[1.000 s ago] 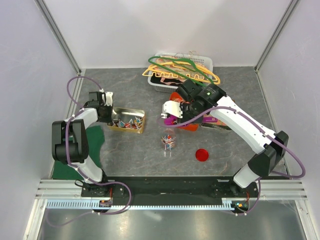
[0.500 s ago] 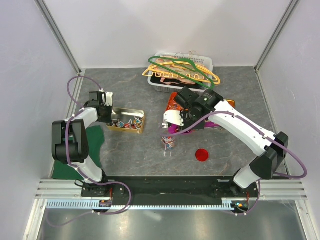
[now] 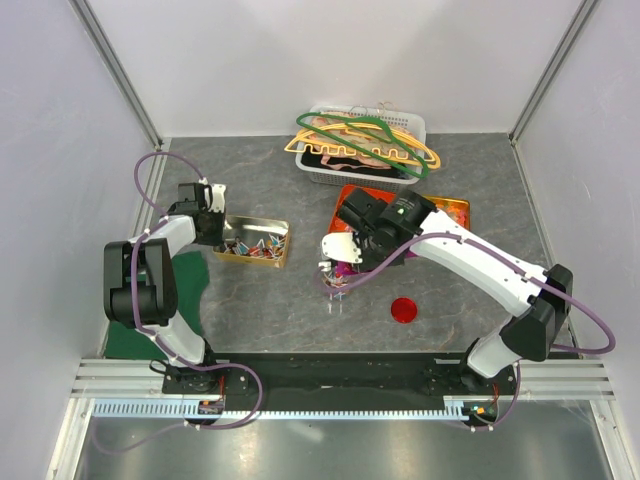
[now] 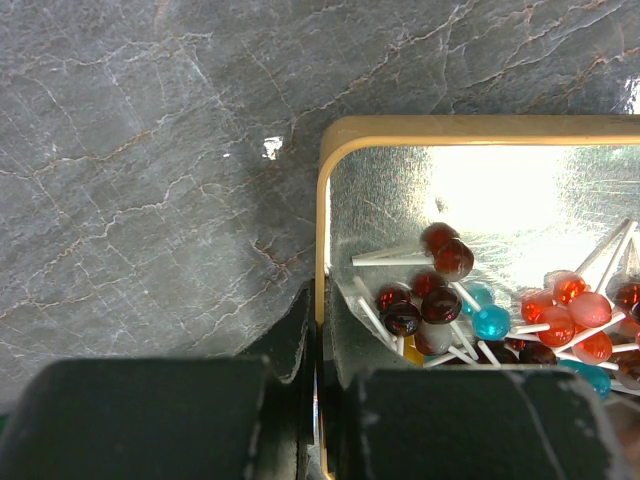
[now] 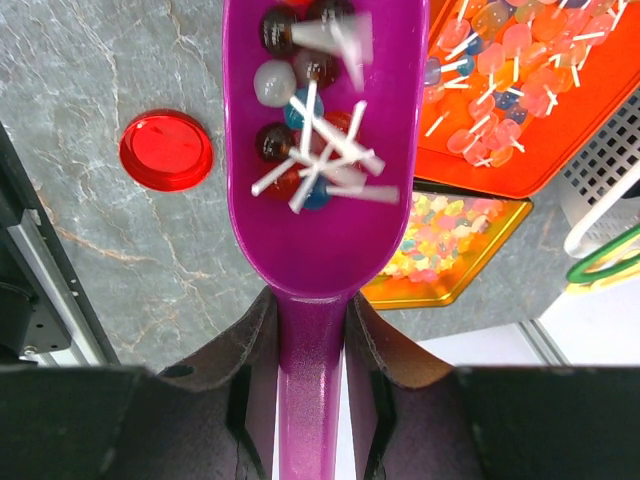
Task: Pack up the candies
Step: Place the fake candies in the packing bottle.
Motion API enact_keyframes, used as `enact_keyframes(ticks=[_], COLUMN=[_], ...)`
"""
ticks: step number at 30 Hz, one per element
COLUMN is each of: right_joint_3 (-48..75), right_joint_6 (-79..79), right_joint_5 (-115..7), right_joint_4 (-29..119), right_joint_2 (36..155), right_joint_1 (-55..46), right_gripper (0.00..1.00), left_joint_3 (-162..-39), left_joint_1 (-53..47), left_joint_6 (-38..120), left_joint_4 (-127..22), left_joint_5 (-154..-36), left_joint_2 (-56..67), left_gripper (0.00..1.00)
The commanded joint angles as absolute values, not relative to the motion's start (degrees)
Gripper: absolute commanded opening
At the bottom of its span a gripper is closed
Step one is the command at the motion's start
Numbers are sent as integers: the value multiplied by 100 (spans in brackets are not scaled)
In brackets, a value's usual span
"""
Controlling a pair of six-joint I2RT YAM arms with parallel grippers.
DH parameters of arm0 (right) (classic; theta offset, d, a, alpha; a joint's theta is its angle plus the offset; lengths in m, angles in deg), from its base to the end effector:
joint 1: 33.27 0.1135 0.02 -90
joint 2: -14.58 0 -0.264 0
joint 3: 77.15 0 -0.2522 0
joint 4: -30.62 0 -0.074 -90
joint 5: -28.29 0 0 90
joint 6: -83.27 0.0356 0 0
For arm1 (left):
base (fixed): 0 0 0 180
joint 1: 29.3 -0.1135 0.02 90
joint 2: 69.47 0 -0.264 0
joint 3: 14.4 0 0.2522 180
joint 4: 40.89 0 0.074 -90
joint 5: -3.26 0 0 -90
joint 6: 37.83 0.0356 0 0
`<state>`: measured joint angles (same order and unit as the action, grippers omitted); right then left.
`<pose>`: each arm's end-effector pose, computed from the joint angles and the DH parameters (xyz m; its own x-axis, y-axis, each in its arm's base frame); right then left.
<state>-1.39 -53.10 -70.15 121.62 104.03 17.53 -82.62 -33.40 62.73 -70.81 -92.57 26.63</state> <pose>0.1857 0.2194 0.3358 0.1153 -0.9914 -0.0613 -0.9579 -0.0947 -0.2709 0.3287 0.0199 0.1655 -0.8329 0.1231 -0.5396 0.1378 0.9904 0.0132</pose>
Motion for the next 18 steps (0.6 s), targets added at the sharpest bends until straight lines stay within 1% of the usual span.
enact_keyframes(ticks=[1, 18], right_joint_3=[-100, -109], right_joint_6=[-5243, -5252], right_joint_5=[-7374, -7867], right_joint_4=[12735, 12779], right_joint_2=[10230, 10195], right_joint_1=[1876, 1894], right_gripper=[0, 0], left_joint_3=[-8450, -8441], left_joint_1=[-3343, -3343], left_joint_6=[6254, 6254], left_joint_4=[-6994, -6994], left_joint_5=[-9219, -9210], left_joint_2=[2607, 2537], left_gripper=[2, 2])
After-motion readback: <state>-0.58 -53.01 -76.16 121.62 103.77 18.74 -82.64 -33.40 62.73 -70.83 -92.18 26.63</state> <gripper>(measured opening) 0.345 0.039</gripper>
